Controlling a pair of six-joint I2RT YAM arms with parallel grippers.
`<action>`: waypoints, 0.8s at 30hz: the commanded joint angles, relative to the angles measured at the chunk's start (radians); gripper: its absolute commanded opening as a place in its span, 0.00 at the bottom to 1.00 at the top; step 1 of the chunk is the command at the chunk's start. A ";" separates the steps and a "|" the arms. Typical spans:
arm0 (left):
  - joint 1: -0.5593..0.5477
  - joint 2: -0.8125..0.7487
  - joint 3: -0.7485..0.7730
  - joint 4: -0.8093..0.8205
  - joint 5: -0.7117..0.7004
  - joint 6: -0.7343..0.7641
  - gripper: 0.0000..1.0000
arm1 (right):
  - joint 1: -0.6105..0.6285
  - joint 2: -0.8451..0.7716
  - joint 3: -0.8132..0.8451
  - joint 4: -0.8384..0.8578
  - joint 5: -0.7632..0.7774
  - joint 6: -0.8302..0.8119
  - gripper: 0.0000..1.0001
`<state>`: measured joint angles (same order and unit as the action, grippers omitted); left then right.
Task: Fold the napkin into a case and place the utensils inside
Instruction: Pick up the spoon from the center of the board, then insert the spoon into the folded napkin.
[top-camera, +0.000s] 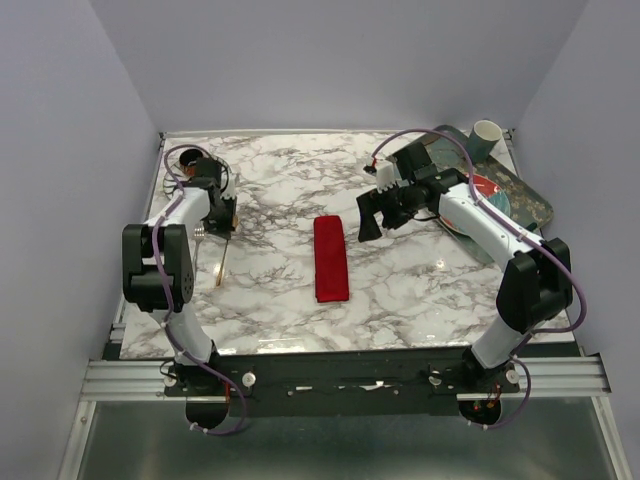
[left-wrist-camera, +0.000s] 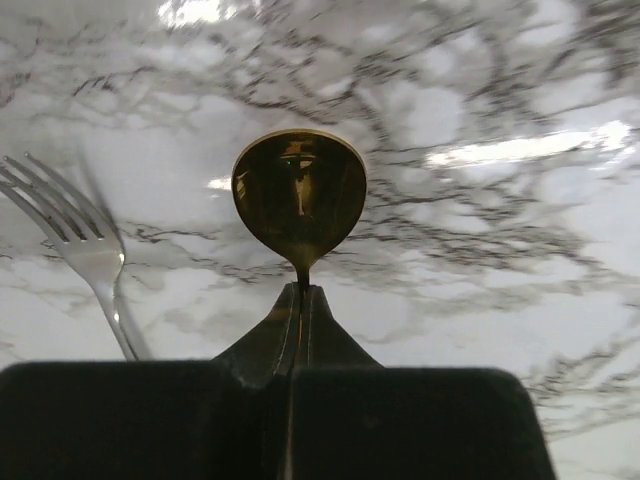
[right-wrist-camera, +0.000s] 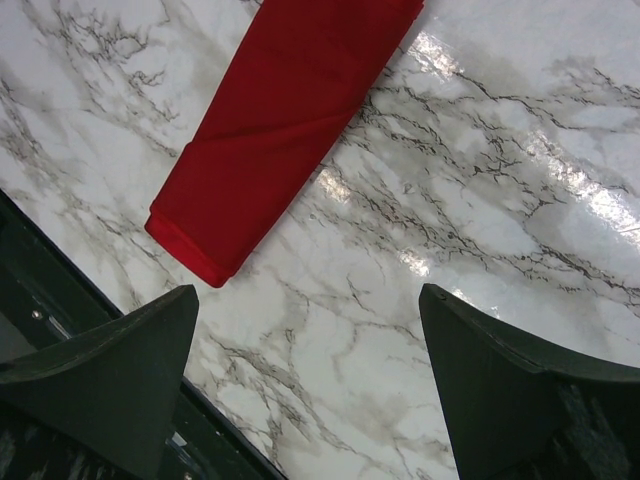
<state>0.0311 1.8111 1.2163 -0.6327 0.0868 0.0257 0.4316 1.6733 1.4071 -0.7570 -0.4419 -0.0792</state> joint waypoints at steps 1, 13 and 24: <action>-0.146 -0.143 0.138 0.001 -0.008 -0.194 0.00 | -0.004 -0.012 -0.008 -0.015 0.003 0.013 1.00; -0.436 -0.087 0.324 0.179 -0.202 -0.539 0.00 | -0.022 0.006 -0.013 -0.015 0.049 0.016 1.00; -0.548 0.103 0.456 0.180 -0.262 -0.670 0.00 | -0.085 -0.021 -0.094 0.007 0.080 0.018 1.00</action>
<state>-0.4877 1.8721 1.6310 -0.4606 -0.1062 -0.5751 0.3634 1.6741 1.3354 -0.7559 -0.3908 -0.0696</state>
